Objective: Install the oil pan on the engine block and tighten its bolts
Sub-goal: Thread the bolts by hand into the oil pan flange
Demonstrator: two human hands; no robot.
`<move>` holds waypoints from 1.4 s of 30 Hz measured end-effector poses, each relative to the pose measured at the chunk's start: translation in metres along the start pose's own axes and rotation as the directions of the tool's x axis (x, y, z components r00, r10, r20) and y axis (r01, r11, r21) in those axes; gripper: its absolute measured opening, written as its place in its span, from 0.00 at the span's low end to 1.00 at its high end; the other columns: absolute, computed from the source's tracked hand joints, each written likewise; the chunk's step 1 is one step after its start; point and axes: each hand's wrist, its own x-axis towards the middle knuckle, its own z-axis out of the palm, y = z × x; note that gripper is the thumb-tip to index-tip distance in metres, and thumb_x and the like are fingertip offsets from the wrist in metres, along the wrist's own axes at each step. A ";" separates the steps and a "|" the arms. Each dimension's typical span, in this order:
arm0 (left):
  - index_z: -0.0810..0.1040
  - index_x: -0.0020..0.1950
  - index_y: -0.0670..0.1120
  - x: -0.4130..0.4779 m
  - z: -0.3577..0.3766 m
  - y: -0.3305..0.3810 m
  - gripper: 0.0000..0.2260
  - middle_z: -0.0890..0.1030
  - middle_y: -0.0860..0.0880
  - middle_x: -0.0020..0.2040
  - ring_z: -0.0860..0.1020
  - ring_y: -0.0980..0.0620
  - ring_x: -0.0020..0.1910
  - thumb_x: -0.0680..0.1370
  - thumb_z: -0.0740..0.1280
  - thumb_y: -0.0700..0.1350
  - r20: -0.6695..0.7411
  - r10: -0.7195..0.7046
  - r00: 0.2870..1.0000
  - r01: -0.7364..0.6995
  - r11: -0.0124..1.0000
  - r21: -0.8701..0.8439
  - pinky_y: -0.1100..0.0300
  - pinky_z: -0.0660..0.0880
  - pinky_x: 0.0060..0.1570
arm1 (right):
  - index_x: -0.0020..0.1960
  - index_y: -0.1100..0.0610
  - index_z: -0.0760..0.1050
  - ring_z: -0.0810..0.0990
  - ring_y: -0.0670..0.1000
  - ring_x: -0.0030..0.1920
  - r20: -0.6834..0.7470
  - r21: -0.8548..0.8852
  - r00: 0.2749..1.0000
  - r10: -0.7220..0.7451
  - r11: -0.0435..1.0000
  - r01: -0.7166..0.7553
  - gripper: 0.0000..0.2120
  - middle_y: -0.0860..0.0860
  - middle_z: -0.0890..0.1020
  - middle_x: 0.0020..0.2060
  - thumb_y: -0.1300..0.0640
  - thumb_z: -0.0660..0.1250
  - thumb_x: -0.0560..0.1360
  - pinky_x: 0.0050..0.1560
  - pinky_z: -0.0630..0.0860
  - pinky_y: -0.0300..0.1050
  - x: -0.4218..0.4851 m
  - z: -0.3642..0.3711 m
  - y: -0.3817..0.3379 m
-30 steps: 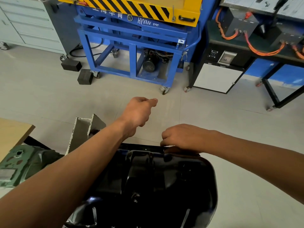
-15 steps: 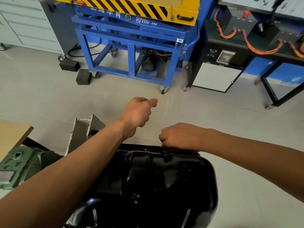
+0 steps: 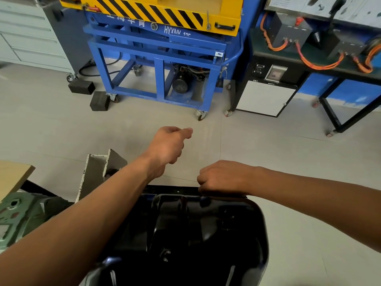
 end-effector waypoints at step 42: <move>0.76 0.52 0.40 0.000 -0.010 0.012 0.07 0.82 0.43 0.38 0.80 0.49 0.31 0.79 0.62 0.42 0.293 -0.236 0.927 0.352 0.818 -0.455 0.62 0.78 0.31 | 0.57 0.53 0.81 0.76 0.49 0.49 -0.129 0.152 0.990 0.053 0.988 -0.033 0.09 0.49 0.81 0.48 0.52 0.64 0.82 0.40 0.73 0.46 -0.010 0.001 0.001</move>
